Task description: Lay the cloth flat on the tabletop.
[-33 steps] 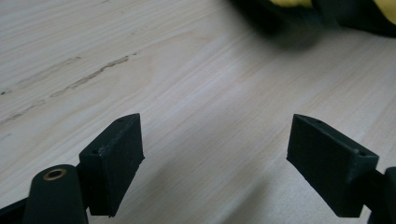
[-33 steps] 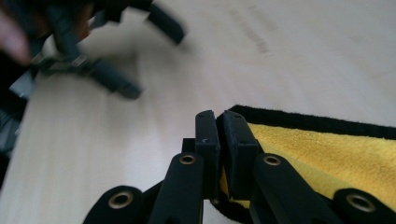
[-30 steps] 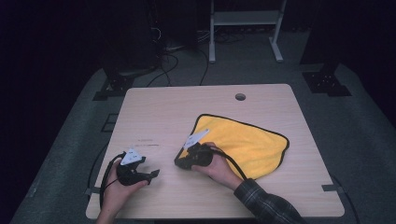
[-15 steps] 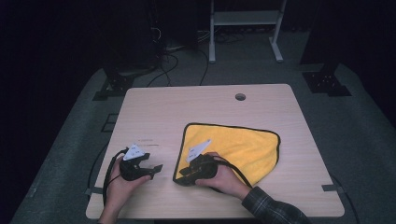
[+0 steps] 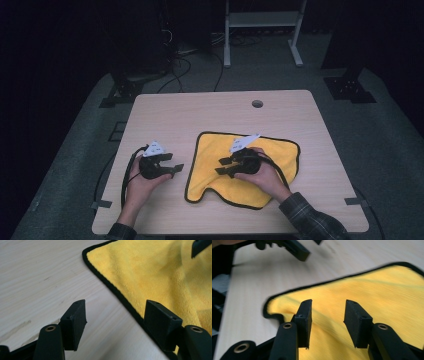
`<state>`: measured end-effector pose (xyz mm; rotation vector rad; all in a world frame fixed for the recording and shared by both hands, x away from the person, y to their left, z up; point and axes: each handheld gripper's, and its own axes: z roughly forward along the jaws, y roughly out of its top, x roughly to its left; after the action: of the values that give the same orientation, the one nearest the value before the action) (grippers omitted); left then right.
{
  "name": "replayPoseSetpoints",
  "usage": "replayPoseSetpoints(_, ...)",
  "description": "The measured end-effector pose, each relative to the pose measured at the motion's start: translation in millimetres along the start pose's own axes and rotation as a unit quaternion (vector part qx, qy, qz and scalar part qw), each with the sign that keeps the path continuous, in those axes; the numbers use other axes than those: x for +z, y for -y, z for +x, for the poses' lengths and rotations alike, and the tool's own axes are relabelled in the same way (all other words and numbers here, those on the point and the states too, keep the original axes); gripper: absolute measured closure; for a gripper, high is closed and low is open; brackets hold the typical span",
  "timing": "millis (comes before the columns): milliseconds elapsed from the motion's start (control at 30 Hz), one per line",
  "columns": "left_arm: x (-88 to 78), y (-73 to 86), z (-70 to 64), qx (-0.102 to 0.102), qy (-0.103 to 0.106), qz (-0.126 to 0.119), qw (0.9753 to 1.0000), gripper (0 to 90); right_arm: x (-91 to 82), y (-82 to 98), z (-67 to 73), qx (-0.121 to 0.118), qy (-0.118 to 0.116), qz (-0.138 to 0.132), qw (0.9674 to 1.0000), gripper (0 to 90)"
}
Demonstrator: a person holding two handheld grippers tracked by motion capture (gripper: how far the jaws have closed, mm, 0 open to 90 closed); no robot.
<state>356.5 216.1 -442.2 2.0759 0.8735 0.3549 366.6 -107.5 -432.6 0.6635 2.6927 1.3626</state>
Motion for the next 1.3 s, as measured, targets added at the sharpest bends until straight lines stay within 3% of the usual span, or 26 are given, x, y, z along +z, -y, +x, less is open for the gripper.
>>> replayPoseSetpoints(33, 4.7, -5.5, 1.4, -0.002, 0.005, 0.002, 1.0, 35.7, -10.6, 5.6, -10.9, 0.009, 0.015, -0.002, 0.9998, 56.6)
replayPoseSetpoints(167, 14.5, -17.3, 6.1, 0.003, 0.013, 0.003, 0.9999, 38.9, -31.5, 15.8, -30.0, 0.025, 0.043, -0.007, 0.9988, 55.7)
replayPoseSetpoints(300, 27.0, -28.9, 11.1, 0.007, 0.017, 0.008, 0.9998, 42.4, -57.4, 28.3, -50.9, 0.043, 0.084, -0.009, 0.9955, 55.6)
replayPoseSetpoints(333, 27.0, -28.9, 11.1, 0.007, 0.017, 0.008, 0.9998, 42.8, -57.4, 28.3, -50.9, 0.043, 0.084, -0.009, 0.9955, 55.6)
replayPoseSetpoints(367, 34.9, -34.7, 13.8, 0.005, 0.018, 0.008, 0.9998, 43.4, -70.6, 35.6, -62.4, 0.056, 0.102, -0.009, 0.9932, 55.8)
replayPoseSetpoints(400, 34.9, -34.7, 13.8, 0.005, 0.018, 0.008, 0.9998, 43.9, -70.6, 35.6, -62.4, 0.056, 0.102, -0.009, 0.9932, 55.8)
replayPoseSetpoints(467, 43.4, -40.7, 16.8, 0.004, 0.02, 0.013, 0.9997, 45.0, -89.6, 46.5, -78.7, 0.074, 0.131, -0.011, 0.9885, 56.1)
replayPoseSetpoints(567, 59.6, -50.9, 22.8, 0.006, 0.023, 0.021, 0.9995, 45.7, -106.4, 57.9, -95.3, 0.095, 0.156, -0.015, 0.9831, 57.2)
replayPoseSetpoints(600, 59.6, -50.9, 22.8, 0.006, 0.023, 0.021, 0.9995, 46.3, -106.4, 57.9, -95.3, 0.095, 0.156, -0.015, 0.9831, 57.2)
replayPoseSetpoints(633, 67.3, -55.5, 25.3, 0.005, 0.021, 0.021, 0.9995, 46.9, -115.9, 66.7, -105.9, 0.111, 0.168, -0.019, 0.9793, 57.9)
replayPoseSetpoints(700, 75.0, -60.5, 28.5, 0.009, 0.019, 0.024, 0.9995, 47.7, -123.5, 76.2, -116.2, 0.121, 0.185, -0.014, 0.9752, 58.6)
replayPoseSetpoints(867, 90.8, -68.3, 35.0, 0.008, 0.011, 0.029, 0.9995, 49.1, -134.0, 97.0, -138.6, 0.152, 0.216, 0.0, 0.9645, 59.3)
replayPoseSetpoints(900, 100.4, -71.7, 38.8, 0.003, 0.012, 0.032, 0.9994, 49.1, -134.8, 101.6, -143.3, 0.16, 0.22, 0.005, 0.9623, 59.5)
replayPoseSetpoints(1033, 116.1, -77.6, 45.1, 0.007, 0.003, 0.044, 0.999, 48.9, -134.3, 112.8, -153.8, 0.172, 0.231, 0.02, 0.9574, 60.0)
replayPoseSetpoints(1100, 121.1, -79.8, 47.3, 0.002, 0.0, 0.04, 0.9992, 49.1, -133.8, 116.9, -157.5, 0.176, 0.233, 0.021, 0.9563, 60.7)
replayPoseSetpoints(1233, 128.4, -81.4, 49.6, 0.005, 0.001, 0.058, 0.9983, 52.2, -131.3, 121.3, -160.6, 0.183, 0.23, 0.032, 0.9555, 65.4)
replayPoseSetpoints(1300, 130.8, -80.9, 49.4, 0.001, 0.003, 0.059, 0.9983, 54.1, -130.3, 121.4, -160.4, 0.182, 0.224, 0.036, 0.9568, 67.1)
